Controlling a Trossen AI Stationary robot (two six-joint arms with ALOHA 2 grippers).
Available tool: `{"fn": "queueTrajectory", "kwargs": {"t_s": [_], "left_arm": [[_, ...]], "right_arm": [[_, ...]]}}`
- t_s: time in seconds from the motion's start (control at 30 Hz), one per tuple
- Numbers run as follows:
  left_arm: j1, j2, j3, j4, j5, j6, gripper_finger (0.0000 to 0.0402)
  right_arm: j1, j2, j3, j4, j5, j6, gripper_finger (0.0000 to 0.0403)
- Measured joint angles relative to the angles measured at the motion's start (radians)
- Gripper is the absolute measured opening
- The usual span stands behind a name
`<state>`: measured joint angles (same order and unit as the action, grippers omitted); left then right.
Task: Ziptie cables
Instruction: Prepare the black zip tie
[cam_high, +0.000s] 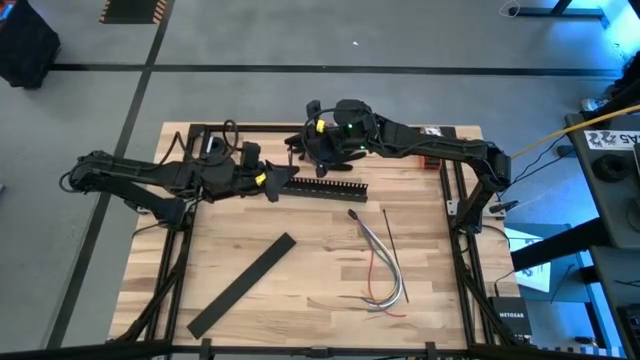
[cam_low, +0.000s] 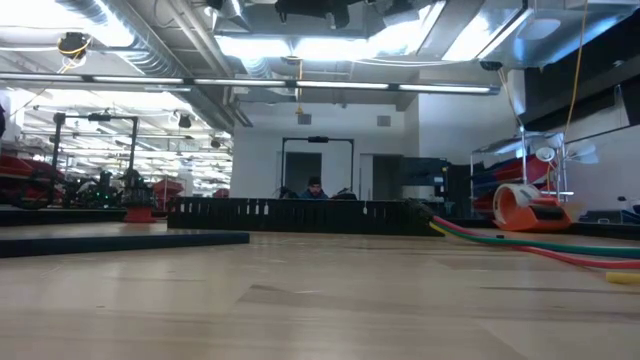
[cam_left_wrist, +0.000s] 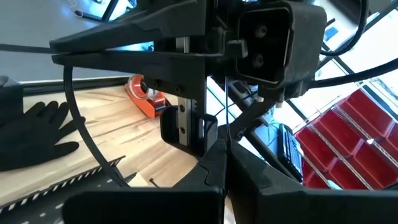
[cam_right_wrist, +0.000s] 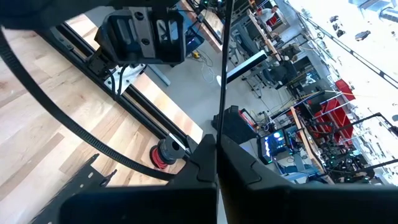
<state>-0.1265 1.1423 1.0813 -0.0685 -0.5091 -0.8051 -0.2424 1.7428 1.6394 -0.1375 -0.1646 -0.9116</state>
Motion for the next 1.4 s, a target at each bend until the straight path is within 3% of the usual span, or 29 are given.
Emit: {"fn": "queueTrajectory", "kwargs": {"t_s": [0.97, 1.23, 1.4], "left_arm": [[0.006, -0.005, 0.0, 0.014, 0.0, -0.008, 0.0001], [0.009, -0.006, 0.0, 0.051, -0.002, -0.012, 0.0001], [0.009, -0.006, 0.0, 0.05, -0.002, -0.023, 0.0001]], "right_arm": [[0.008, 0.0, 0.0, -0.023, 0.0, -0.016, 0.0001], [0.044, 0.0, 0.0, -0.028, 0.079, -0.181, 0.0001], [0.049, 0.0, 0.0, -0.028, 0.094, -0.201, 0.0001]]}}
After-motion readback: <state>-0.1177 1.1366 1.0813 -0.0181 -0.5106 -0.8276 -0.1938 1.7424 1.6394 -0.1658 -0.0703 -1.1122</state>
